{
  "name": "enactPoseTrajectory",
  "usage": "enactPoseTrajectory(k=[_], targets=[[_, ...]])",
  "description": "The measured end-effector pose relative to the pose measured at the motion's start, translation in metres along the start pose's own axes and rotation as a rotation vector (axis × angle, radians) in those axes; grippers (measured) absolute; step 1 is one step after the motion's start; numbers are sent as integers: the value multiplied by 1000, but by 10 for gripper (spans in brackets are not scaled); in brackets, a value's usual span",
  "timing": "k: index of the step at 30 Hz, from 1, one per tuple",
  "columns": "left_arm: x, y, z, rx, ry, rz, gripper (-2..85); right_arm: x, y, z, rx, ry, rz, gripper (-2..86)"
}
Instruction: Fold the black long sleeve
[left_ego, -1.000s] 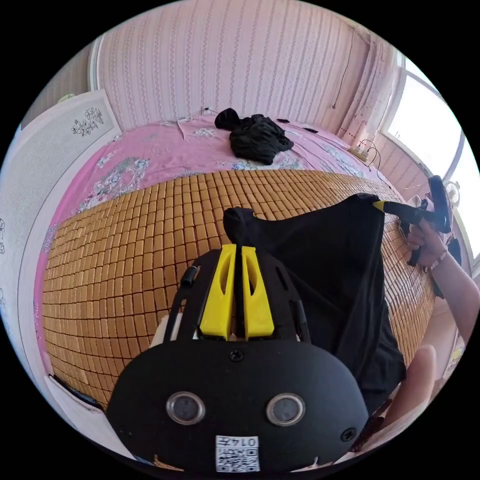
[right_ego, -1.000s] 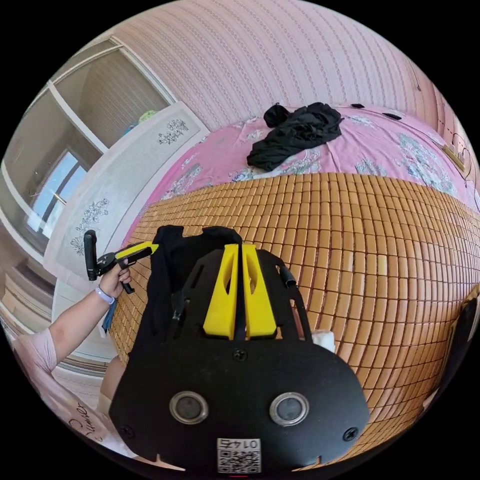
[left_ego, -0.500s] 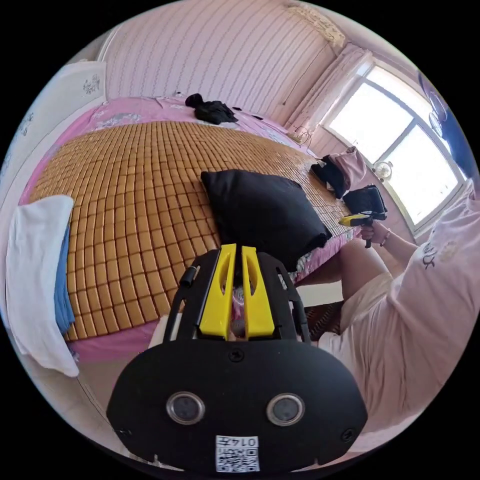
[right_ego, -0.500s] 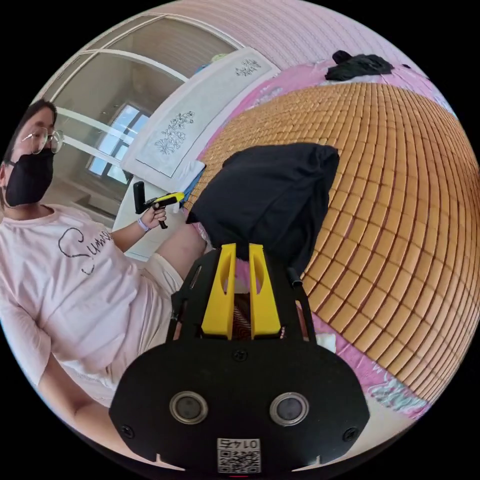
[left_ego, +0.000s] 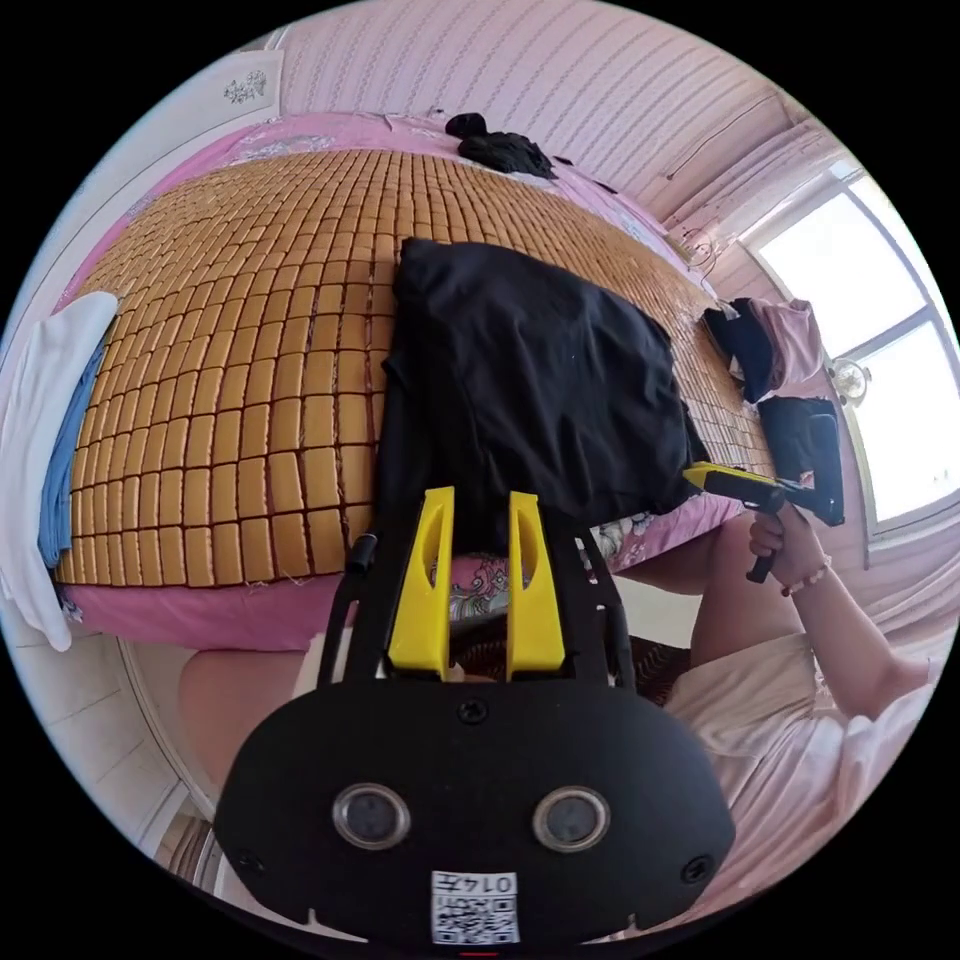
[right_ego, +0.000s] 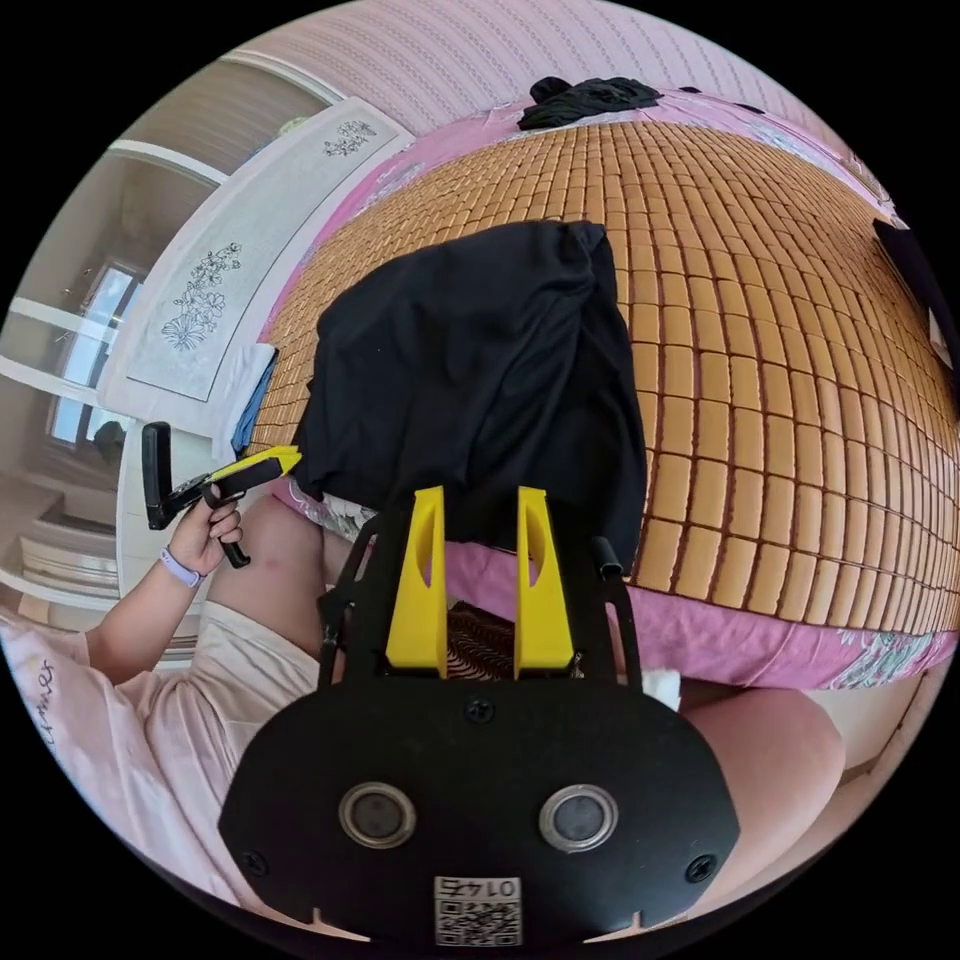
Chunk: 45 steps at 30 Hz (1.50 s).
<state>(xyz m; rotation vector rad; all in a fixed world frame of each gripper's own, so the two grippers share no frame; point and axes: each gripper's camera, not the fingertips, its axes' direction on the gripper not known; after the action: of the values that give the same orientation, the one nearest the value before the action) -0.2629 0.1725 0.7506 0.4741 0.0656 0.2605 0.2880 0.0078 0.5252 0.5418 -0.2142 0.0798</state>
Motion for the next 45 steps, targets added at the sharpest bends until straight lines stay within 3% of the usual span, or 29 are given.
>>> enactPoseTrajectory(k=[5,14,17,24,33,42,45], targets=[[16,-7,1,-29,-109,14,-5,-1,7,-26,99,-28,50,10],[44,4,18,-91,-178,89,-6,-1,20,-3,42,-17,133,4],[50,13,12,-38,-185,61,-3,-18,24,0,43,13,101,4],[61,41,-10,98,-173,69,-8,-82,28,3,97,134,-123,-1],[128,25,31,93,-64,316,-10,-183,-41,64,-63,140,-382,-3],[160,12,100,-4,-81,390,-10,-265,-166,129,-228,451,-583,-4],[158,24,105,74,-47,437,-10,-271,-199,168,-292,535,-603,-4]])
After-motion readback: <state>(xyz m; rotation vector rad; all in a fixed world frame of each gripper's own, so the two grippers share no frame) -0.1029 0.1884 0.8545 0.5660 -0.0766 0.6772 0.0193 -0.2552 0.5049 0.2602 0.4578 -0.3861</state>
